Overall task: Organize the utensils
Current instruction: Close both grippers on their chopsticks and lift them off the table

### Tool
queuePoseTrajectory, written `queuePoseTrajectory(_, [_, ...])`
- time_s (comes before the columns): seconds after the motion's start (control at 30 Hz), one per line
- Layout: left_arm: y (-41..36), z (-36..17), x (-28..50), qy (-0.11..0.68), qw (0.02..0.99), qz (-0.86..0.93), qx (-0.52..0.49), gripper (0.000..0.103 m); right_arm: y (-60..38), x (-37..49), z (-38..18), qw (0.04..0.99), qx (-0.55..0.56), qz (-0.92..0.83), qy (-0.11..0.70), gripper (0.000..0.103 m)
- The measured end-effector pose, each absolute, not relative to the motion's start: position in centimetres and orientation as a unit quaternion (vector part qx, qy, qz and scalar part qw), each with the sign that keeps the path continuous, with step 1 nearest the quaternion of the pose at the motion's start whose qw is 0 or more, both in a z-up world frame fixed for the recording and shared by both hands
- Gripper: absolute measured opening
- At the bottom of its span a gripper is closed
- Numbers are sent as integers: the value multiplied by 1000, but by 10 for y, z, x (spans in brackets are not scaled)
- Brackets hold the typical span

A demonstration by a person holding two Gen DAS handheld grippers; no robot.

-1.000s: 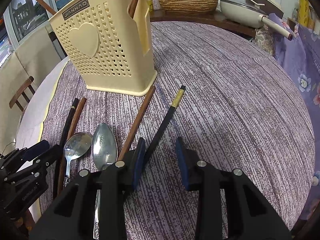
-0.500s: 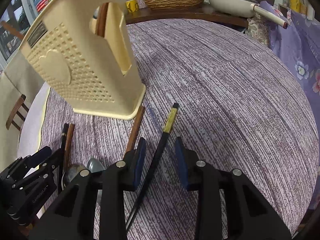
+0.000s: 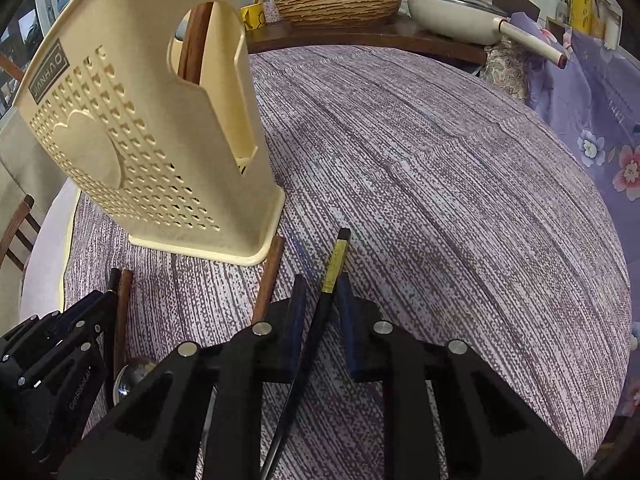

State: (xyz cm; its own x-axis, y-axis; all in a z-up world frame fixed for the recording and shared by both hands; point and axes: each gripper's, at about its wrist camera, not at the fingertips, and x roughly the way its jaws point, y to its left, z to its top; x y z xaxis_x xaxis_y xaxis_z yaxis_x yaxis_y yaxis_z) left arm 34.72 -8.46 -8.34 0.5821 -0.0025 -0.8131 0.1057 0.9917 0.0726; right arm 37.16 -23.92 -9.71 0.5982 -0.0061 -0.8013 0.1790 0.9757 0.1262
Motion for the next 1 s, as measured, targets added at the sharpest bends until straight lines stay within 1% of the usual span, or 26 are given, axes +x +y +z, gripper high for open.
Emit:
queuePoseTrajectory(0.13, [-85,-84,347,456,888,-32,60,13,-237,372,-97,889,96,-47,446,12])
queuePoseTrajectory(0.5, [-87,-83,346,454,889,-33,53,10,-240,376,-95,890,106,-36,443,11])
queuePoseTrajectory(1.0, [-86,-83,347,449,891,-35,51,9,-239,375,-97,892,100,-32,440,9])
